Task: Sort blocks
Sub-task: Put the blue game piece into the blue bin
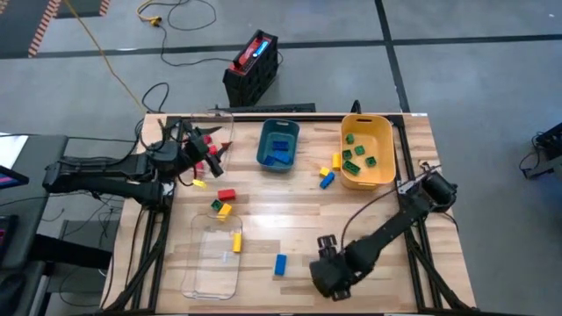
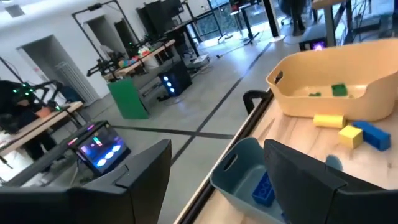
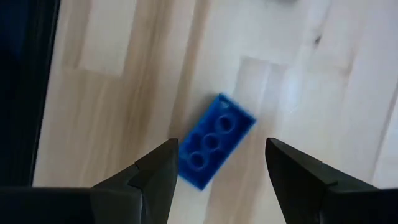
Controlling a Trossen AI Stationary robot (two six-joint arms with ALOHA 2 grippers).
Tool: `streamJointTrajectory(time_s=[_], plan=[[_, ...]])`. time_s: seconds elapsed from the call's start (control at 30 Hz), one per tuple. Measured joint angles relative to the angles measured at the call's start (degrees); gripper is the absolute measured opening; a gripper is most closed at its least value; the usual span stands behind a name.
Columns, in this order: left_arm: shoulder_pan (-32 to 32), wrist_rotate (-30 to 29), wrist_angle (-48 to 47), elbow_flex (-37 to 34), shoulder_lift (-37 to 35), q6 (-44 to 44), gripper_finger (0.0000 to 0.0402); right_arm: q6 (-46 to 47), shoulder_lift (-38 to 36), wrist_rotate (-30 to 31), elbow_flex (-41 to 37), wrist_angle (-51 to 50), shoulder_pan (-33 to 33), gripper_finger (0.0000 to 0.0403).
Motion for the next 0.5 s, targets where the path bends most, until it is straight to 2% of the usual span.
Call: streamJointTrajectory(time_s=[0.2, 0.5], plan=[[0.00, 1.60, -1.21, 0.00, -0.95, -1.60, 0.0248, 1.08, 1.89, 0.95, 0.04, 3.24, -0.45, 0.0251], [0.00, 1.62, -3.75, 0.00, -1.25, -2.51, 0.0248, -1.53, 5.13, 2.38, 0.17, -5.01, -3.42, 0.0250]])
